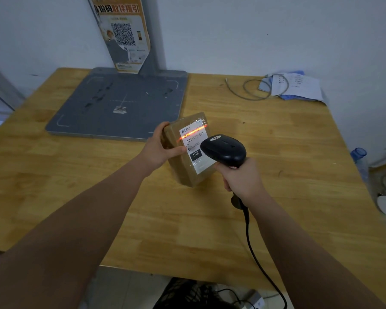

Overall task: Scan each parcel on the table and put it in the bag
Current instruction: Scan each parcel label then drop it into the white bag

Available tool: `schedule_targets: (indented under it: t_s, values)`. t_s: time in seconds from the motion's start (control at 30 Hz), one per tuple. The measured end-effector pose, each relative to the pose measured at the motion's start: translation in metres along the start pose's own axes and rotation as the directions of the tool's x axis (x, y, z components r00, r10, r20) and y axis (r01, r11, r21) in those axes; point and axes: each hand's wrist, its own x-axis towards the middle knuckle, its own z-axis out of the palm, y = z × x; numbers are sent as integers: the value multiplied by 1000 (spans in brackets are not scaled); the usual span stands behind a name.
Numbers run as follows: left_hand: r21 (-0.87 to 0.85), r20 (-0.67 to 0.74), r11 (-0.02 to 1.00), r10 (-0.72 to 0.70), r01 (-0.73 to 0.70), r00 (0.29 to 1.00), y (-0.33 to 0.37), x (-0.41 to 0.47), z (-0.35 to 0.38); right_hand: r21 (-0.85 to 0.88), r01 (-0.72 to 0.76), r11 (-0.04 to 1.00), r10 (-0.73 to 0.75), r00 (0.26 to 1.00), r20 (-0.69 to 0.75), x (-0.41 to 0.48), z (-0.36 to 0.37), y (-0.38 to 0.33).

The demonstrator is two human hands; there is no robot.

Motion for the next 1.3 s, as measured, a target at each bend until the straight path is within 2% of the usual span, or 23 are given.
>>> schedule_targets:
  t_s: [0.7,0.93,1.13,1.3]
  values:
    - [3,-10,1000,-15,15,1000,-7,6,1,39,-2,999,2,1000,8,-6,-8,1]
    - [-55,-96,998,-37,32,995,-26,-15,8,57,11,998,-12,1000,25,-17,-1,0]
    - [-191,-159,981,-54,23,986,-52,-59,-9,73,39,997,-46,995,92,-41,30,-9]
    - [-229,-287,973,-102,35,953,-81,-114,-56,166,49,985,-93,957,273,-76,87,-17]
